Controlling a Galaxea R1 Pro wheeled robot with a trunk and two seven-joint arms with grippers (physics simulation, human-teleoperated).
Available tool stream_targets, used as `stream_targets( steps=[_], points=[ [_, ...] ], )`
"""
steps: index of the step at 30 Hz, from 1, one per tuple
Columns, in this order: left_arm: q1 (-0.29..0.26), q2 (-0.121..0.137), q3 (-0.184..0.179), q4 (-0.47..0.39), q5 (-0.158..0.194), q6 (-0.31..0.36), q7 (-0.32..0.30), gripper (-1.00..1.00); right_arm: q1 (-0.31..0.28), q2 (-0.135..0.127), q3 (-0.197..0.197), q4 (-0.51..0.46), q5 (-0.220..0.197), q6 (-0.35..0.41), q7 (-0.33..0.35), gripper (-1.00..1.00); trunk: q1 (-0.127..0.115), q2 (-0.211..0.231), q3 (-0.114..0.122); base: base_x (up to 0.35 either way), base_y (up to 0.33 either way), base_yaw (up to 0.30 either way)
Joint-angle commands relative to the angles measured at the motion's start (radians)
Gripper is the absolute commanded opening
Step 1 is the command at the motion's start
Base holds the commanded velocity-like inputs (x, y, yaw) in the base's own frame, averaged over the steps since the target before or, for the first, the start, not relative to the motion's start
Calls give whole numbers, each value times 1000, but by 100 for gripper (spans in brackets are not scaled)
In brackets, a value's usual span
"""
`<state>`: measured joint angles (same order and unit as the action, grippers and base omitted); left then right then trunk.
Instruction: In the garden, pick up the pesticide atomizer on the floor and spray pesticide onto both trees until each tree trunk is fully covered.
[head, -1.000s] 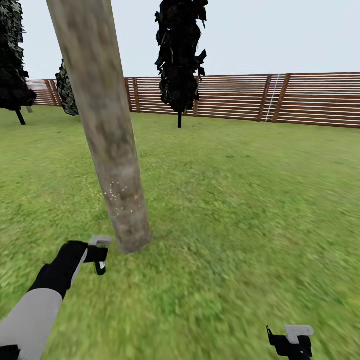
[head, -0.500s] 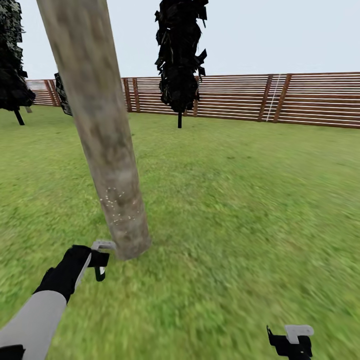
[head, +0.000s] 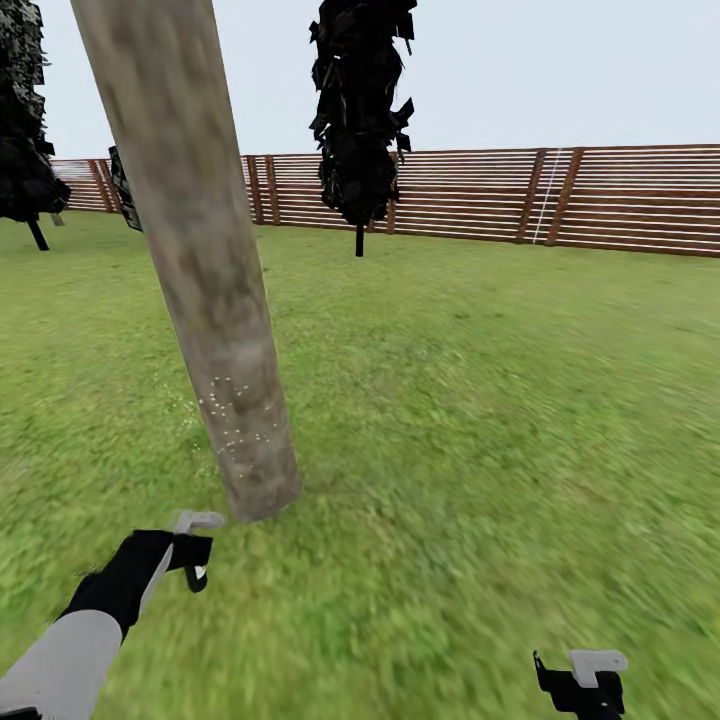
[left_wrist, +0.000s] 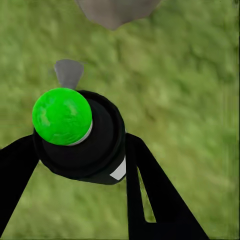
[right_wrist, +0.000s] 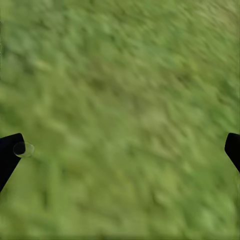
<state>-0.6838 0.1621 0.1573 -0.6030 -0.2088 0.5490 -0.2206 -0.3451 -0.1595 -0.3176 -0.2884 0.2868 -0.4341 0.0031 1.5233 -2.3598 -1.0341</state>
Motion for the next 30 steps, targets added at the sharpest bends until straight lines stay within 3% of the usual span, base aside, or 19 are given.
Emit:
stream_targets(
  steps=[1, 6, 8, 13, 30],
  points=[
    [0, -13, 1, -1, -10, -2, 0, -100, 0, 0, 0, 0, 0, 0, 0, 100, 0, 0, 0, 0, 0, 0],
    [0, -51, 4, -6, -7, -3, 15, -100, 0, 1, 0, 0, 0, 0, 0, 100, 0, 0, 0, 132, -88, 131],
    [0, -60, 6, -6, -7, -5, 66, -100, 0, 1, 0, 0, 0, 0, 0, 100, 0, 0, 0, 228, -161, 263],
    [0, -54, 8, -6, -4, -8, 114, -100, 0, 3, 1, 1, 0, 0, 0, 100, 0, 0, 0, 191, -209, 178],
    [0, -56, 10, -11, -2, -10, 116, -100, 0, 0, 0, 0, 0, 0, -1, 100, 0, 0, 0, 37, -270, 2]
  ],
)
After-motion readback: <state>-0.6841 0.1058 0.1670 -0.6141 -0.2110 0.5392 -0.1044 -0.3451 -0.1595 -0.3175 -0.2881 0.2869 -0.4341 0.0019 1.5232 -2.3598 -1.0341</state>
